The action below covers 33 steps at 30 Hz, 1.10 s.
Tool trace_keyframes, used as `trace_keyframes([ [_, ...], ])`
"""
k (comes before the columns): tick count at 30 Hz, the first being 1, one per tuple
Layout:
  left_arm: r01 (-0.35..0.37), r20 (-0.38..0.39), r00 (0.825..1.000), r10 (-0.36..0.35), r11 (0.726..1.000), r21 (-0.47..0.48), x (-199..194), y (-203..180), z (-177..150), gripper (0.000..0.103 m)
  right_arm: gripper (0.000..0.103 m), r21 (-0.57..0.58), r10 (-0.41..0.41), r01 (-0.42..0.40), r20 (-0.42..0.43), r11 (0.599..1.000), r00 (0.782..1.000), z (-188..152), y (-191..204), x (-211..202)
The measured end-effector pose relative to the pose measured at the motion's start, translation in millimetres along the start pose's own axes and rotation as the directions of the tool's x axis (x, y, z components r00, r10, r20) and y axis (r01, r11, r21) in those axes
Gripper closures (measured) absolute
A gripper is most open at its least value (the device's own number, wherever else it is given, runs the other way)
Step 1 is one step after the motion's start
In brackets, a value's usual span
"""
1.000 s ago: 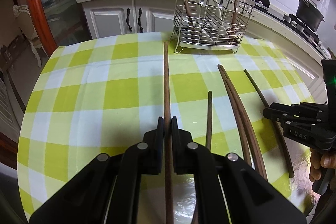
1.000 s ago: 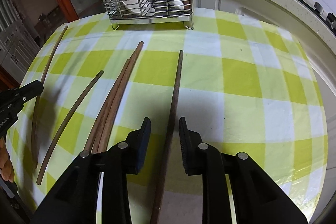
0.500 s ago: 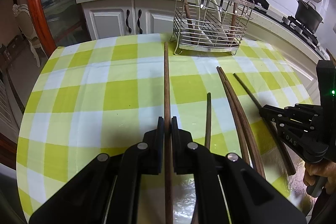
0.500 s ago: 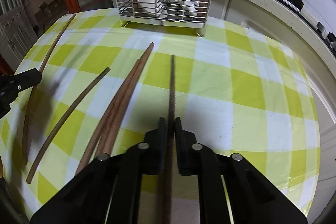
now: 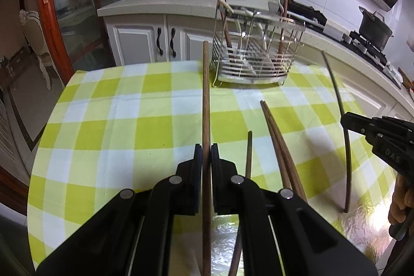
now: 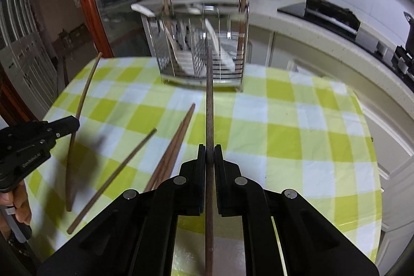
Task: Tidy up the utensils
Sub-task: 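Lift the chopsticks upright in both tools and carry them over the wire rack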
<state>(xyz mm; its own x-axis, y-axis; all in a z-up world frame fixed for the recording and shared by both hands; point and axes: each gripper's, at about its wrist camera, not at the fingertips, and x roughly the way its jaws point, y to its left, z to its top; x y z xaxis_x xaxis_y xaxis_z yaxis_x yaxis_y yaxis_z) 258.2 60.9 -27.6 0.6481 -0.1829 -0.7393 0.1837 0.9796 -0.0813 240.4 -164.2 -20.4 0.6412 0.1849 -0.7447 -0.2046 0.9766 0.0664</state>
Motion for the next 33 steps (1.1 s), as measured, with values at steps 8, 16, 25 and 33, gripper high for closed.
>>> trace_keyframes([
  [8,0.011,0.059,0.998,-0.010,1.000,-0.019,-21,3,9,0.096,0.094,0.005,-0.005,0.004,0.082,1.000,0.997,10,-2,-34],
  [16,0.008,0.105,0.994,-0.004,0.999,-0.036,-36,2,15,0.096,0.095,0.013,-0.029,0.027,0.133,1.000,0.991,14,-7,-51],
  [25,-0.002,0.180,0.984,0.013,0.998,-0.064,-51,3,18,0.096,0.094,0.015,-0.038,0.037,0.149,0.999,0.988,11,-8,-56],
  [33,-0.008,0.184,0.983,0.018,0.998,-0.059,-58,-1,18,0.096,0.094,0.018,-0.045,0.043,0.165,0.999,0.985,11,-9,-61],
])
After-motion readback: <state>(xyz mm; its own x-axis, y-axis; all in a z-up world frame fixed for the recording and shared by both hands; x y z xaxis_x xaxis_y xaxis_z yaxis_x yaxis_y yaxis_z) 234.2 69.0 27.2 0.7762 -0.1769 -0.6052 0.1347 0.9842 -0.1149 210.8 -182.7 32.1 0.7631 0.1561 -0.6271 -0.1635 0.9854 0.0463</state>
